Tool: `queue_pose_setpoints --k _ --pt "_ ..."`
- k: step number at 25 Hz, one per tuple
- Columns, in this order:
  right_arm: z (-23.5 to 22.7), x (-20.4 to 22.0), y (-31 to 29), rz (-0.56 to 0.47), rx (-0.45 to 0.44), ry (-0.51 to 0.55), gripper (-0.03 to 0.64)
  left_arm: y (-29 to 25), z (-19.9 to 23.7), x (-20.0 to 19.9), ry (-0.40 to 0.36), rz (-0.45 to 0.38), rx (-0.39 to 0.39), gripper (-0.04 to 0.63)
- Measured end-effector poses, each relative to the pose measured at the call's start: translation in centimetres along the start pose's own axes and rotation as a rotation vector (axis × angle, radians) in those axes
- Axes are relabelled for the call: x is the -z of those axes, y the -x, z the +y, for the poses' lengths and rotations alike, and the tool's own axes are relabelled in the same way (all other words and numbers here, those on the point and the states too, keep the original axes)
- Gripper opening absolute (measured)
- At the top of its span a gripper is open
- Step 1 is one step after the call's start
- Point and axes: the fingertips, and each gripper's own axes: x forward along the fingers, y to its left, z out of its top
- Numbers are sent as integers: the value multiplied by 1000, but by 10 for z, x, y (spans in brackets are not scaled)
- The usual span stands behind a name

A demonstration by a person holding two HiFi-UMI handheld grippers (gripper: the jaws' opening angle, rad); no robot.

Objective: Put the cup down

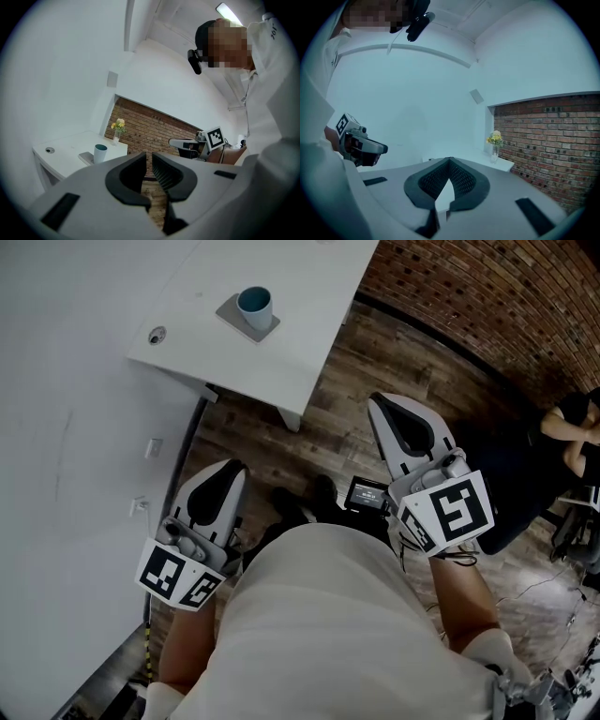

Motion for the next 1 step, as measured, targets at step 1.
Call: queue_pose_setpoints --k 1 --pt "-1 1 3 4 3 -1 9 -2 -2 2 4 2 3 35"
